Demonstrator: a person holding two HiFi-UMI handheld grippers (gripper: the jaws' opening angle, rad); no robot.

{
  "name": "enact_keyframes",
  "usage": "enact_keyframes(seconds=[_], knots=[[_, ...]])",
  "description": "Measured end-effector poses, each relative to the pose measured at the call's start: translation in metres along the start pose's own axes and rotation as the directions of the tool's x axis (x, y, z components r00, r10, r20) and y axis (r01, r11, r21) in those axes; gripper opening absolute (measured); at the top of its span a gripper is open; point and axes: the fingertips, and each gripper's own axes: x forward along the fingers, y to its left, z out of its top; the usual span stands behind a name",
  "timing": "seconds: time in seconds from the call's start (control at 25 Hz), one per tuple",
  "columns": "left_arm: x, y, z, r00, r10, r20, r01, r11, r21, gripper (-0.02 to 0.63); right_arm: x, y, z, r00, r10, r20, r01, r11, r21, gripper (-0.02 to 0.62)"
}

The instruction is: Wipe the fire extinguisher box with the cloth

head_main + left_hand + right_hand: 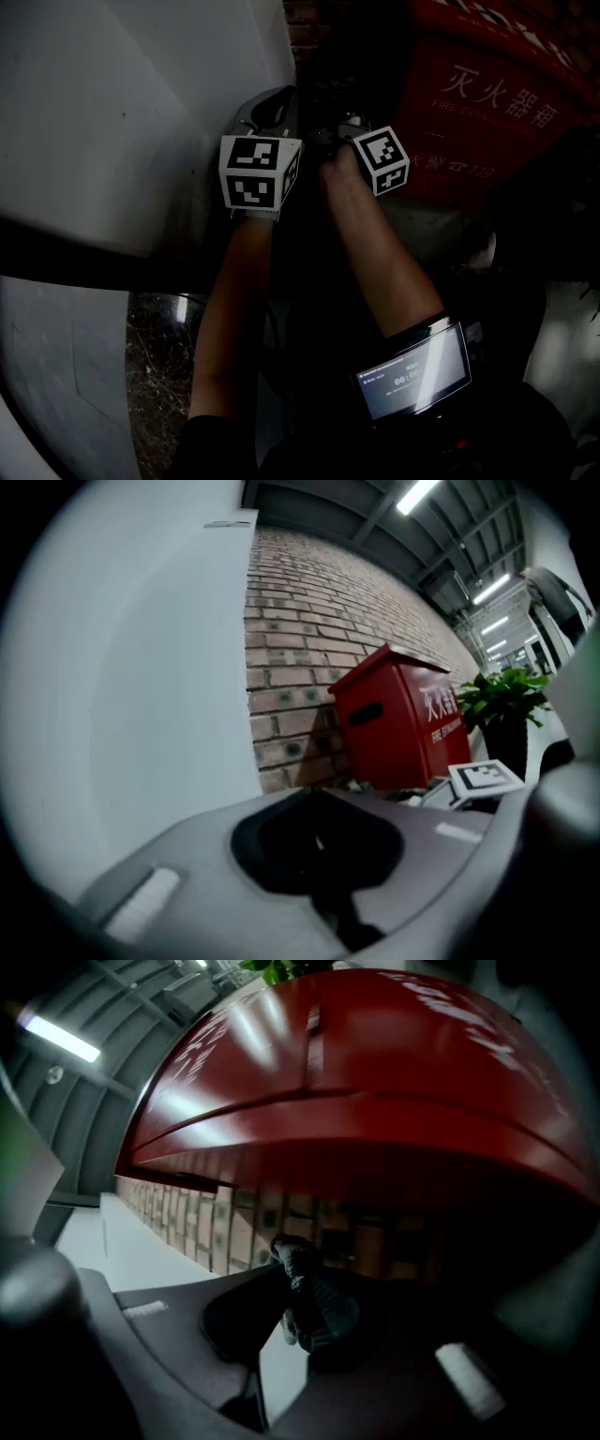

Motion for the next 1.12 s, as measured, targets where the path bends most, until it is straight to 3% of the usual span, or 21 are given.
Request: enact_keyframes(seconds=[0.2,0.4,0.68,0.88,1.12], knots=[[-0.007,0.002,0.012,0.999,0.0,0.032,0.001,1.0,-0.012,0.0,0.029,0.043,0.025,0.996,0.044,0.079,-0.047,0.998,0.035,0.046],[-0.006,-0.005,0.006,0.999,-0.018,0.033,0.018,1.0,-0.005,0.0,0.041,0.04,0.051,0.984,0.029,0.175,-0.045,0.995,0.086,0.044],[0.001,-0.014,-0.012,0.999,-0.048,0.017,0.048,0.999,-0.018,0.0,0.017,-0.008,0.051,0.965,-0.101,0.24,0.045,0.973,0.228,0.041],[0.006,-0.019,-0.031,0.998,-0.056,-0.005,0.056,0.998,-0.025,0.0,-0.009,-0.065,0.039,0.955,-0.203,0.218,0.151,0.961,0.234,0.041],[0.015,-0.035,-0.064,0.995,-0.087,-0.046,0.084,0.994,-0.065,0.001,-0.039,-0.158,0.029,0.938,-0.308,0.157,0.294,0.95,0.109,0.043]])
